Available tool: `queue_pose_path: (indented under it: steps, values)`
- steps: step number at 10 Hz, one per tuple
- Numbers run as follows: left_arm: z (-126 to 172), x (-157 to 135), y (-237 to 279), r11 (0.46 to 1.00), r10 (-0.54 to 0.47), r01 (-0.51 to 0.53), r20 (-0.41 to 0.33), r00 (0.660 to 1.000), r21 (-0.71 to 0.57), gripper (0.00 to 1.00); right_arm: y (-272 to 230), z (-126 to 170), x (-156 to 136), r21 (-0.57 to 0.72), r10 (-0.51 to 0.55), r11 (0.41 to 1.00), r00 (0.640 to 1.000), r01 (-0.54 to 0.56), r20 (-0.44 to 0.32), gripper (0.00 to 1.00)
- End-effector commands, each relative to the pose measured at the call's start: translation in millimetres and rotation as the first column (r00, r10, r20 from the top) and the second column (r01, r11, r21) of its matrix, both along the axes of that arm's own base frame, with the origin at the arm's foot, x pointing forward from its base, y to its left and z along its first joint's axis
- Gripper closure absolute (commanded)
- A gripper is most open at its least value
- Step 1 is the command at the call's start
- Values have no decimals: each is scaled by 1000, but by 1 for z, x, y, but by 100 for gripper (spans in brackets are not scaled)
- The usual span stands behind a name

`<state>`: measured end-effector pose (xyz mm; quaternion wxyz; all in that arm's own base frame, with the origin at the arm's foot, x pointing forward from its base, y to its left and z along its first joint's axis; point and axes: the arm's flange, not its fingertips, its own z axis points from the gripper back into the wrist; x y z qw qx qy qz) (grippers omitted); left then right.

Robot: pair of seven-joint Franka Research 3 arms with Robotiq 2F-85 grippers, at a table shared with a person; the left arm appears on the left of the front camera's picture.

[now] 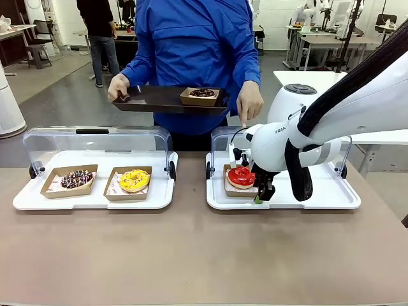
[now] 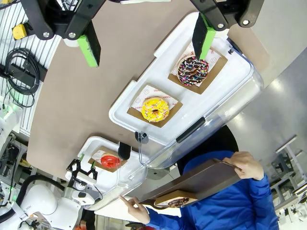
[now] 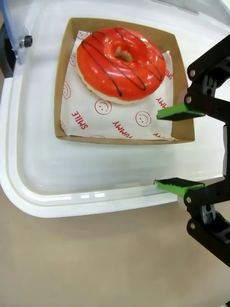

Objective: Provide the desired donut to the person.
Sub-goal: Pick up and lift the Paper togo box containing the Donut pointed at by the person.

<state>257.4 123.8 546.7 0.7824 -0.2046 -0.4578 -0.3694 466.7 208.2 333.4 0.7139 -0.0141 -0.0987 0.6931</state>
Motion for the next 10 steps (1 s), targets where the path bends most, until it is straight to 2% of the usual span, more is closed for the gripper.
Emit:
queue_pose_path:
  steps: [1, 2, 3, 4, 8, 10]
  values:
    - [1, -1, 1, 1000, 0, 0, -15, 1000, -5, 0, -1, -3, 9, -21, 24, 999, 999, -25, -25, 100]
    - [1, -1, 1, 1000, 0, 0, -15, 1000, -5, 0, -2, -4, 11, -20, 22, 1000, 999, -23, -30, 85]
    - [1, -1, 1, 1000, 0, 0, -15, 1000, -5, 0, -3, -7, 14, -34, 14, 999, 999, -15, -31, 95]
    - [1, -1, 1, 1000, 0, 0, -15, 1000, -5, 0, -3, -8, 14, -31, 16, 999, 999, -17, -37, 100]
    - [1, -1, 1, 1000, 0, 0, -15, 1000, -5, 0, -2, -6, 13, -14, 16, 1000, 999, -17, -48, 100]
    - [1, -1, 1, 1000, 0, 0, -15, 1000, -5, 0, -8, 8, 6, 11, 41, 999, 997, -40, -63, 100]
